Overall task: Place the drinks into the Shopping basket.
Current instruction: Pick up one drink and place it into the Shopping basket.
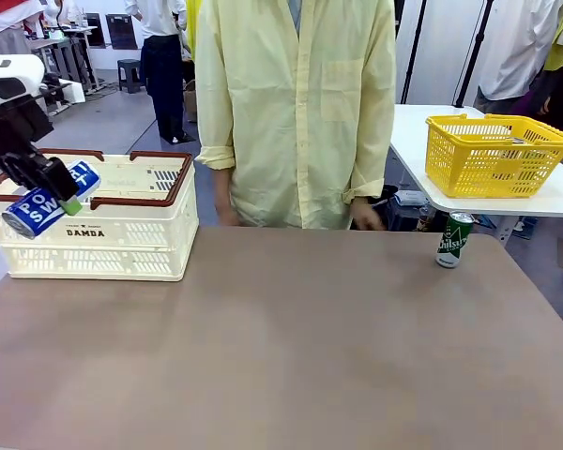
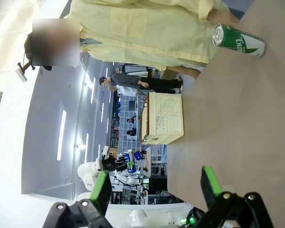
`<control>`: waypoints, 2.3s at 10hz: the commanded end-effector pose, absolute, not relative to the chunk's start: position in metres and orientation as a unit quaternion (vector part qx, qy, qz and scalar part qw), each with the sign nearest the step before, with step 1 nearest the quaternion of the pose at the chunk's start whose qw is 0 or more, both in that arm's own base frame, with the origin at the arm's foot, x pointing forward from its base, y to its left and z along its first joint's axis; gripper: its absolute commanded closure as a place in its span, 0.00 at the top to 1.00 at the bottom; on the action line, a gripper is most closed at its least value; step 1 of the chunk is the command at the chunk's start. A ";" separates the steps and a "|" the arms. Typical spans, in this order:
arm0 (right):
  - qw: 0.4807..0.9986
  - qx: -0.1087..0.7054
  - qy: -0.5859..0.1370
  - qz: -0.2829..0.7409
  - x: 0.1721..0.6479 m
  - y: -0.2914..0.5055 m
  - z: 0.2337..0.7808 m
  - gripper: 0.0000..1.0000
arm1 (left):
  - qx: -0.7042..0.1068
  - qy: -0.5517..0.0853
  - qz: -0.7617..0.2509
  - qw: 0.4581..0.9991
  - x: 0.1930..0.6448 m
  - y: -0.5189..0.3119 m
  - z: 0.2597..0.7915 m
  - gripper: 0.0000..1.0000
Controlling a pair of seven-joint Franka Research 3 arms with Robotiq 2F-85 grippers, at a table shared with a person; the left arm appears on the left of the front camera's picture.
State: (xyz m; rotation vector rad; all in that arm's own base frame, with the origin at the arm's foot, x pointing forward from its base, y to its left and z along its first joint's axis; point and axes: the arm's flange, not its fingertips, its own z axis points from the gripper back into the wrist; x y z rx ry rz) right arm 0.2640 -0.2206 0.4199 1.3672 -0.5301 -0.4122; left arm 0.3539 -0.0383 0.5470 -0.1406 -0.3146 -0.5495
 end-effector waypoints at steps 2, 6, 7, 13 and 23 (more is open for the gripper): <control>0.718 0.626 -0.237 -0.192 0.264 -0.221 0.425 1.00 | -0.065 -0.149 -0.308 0.937 0.350 -0.044 0.553 0.00; 0.718 0.626 -0.237 -0.192 0.264 -0.221 0.425 1.00 | -0.074 -0.114 -0.039 0.990 0.482 -0.047 0.611 0.00; 0.718 0.626 -0.237 -0.192 0.264 -0.221 0.425 1.00 | -0.071 -0.127 0.001 0.989 0.522 -0.048 0.609 0.00; 0.718 0.626 -0.237 -0.192 0.264 -0.221 0.425 1.00 | -0.064 -0.048 0.002 0.997 0.624 -0.037 0.514 0.00; 0.718 0.626 -0.237 -0.192 0.264 -0.221 0.425 1.00 | -0.037 -0.041 -0.003 0.998 0.604 -0.040 0.418 0.00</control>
